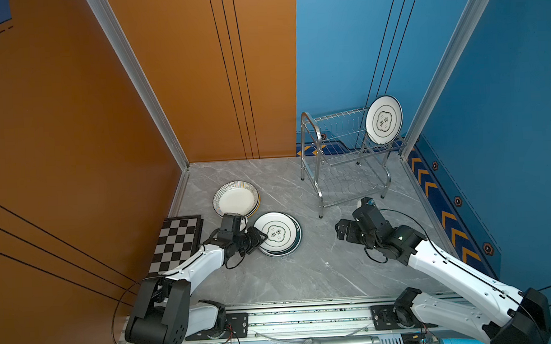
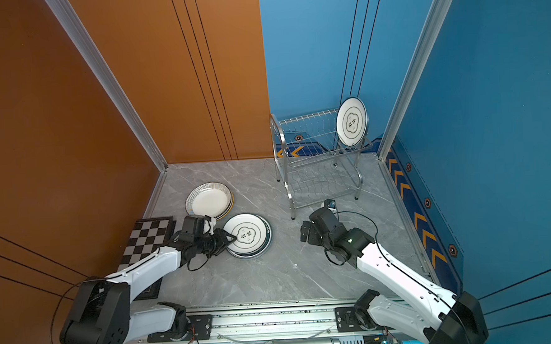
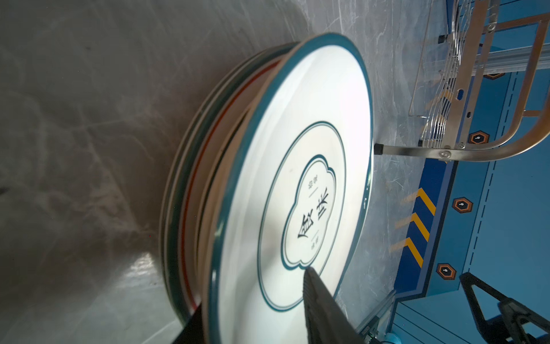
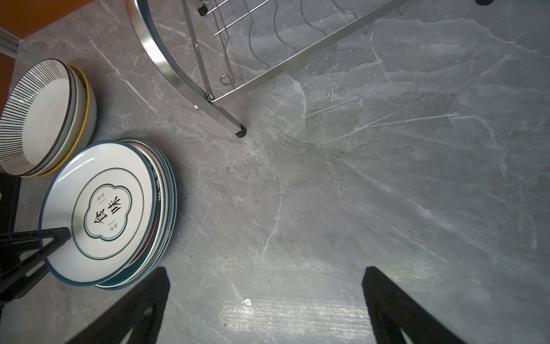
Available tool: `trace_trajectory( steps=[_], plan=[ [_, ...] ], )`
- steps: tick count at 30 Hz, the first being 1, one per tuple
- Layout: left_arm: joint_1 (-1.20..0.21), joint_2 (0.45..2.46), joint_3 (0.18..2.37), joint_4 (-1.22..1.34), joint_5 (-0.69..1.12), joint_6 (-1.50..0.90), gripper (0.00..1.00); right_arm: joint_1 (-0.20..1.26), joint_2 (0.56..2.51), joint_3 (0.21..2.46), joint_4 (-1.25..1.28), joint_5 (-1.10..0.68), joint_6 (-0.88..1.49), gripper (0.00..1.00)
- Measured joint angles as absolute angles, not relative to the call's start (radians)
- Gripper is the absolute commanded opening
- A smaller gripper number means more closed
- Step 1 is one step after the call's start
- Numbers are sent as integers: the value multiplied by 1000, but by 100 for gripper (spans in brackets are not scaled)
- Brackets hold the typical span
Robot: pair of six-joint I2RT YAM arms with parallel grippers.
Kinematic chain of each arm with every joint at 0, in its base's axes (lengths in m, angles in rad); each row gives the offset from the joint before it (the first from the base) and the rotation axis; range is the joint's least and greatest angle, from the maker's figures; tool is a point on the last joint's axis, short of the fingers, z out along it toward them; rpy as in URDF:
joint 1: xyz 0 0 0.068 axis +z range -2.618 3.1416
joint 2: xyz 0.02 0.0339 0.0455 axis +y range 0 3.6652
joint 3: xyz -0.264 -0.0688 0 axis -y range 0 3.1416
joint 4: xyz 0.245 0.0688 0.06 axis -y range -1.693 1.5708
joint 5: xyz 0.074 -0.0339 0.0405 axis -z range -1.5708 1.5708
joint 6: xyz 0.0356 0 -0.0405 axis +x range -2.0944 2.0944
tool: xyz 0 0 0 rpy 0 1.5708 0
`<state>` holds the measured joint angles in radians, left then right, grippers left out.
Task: Unload the plates from the dish rack
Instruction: Place the plate among the plates.
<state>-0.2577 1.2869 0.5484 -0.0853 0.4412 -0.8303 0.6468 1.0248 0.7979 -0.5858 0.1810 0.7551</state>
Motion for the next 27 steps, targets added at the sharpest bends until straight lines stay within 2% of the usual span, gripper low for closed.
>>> trace_trajectory(
  steps=[18, 27],
  plan=[
    [-336, 1289, 669, -303, 299, -750, 61, 629, 1019, 798, -586, 181, 746, 100],
    [-372, 1301, 725, -432, 193, -717, 64, 620, 1013, 798, -587, 181, 738, 100]
  ],
)
